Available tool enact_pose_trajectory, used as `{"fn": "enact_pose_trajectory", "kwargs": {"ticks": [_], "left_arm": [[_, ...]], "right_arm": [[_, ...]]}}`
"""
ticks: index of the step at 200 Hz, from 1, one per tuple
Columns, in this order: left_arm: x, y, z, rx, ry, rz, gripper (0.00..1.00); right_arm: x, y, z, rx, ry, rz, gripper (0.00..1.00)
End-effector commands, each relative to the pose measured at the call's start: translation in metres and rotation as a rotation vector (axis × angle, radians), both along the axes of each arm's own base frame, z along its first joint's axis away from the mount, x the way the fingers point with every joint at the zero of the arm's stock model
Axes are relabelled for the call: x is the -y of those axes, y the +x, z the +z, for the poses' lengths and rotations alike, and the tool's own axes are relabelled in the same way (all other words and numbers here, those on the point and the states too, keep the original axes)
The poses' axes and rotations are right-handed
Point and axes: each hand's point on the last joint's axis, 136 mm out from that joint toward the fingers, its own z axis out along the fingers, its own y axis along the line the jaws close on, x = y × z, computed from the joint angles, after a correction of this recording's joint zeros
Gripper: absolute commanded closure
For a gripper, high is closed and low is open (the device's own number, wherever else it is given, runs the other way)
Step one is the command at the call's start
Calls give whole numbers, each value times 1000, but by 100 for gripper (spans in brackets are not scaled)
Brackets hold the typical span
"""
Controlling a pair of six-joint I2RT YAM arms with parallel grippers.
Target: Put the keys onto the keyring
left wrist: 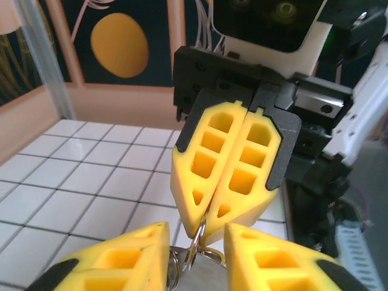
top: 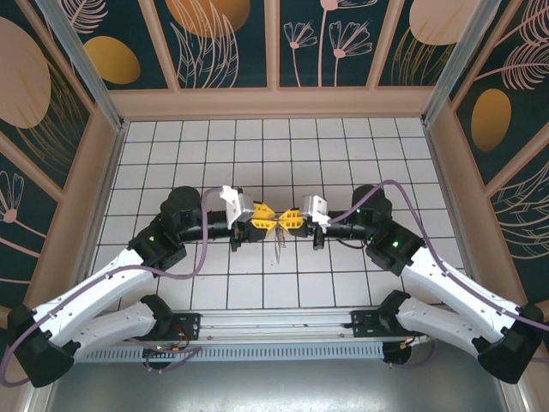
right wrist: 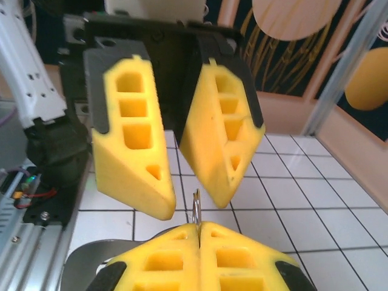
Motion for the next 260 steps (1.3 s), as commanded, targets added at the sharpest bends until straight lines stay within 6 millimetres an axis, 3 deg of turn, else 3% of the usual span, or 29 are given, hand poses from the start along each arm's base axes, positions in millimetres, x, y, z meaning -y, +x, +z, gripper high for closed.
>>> {"fn": "enact_pose_trajectory", "kwargs": {"ticks": [1, 55, 61, 141, 177, 198, 230, 237, 260], "left_arm": [[-10, 15, -19, 13, 165, 93, 68], [-9, 21, -39, 2, 261, 96, 73], [-8, 22, -27, 18, 240, 93, 74], [-8, 14, -18, 24, 201, 65, 81], [-5, 14, -21, 20, 204, 52, 89], [-2, 14, -21, 21, 201, 39, 100], [0, 8, -5, 43, 139, 13, 100], [-1, 6, -13, 31, 138, 6, 100], [-1, -1, -3, 43, 76, -9, 100]], "right_arm": [[2, 16, -3, 48, -102, -90, 100], [-7, 12, 0, 64, -156, -53, 100], [-7, 12, 0, 65, -155, -52, 100], [-14, 10, -5, 41, -180, -23, 100], [-16, 10, -6, 44, -185, -13, 100], [-18, 11, -7, 44, -191, -8, 100], [-17, 12, -9, 42, -191, -20, 100], [-17, 12, -9, 40, -188, -22, 100], [-14, 10, -10, 24, -170, -35, 81]]}}
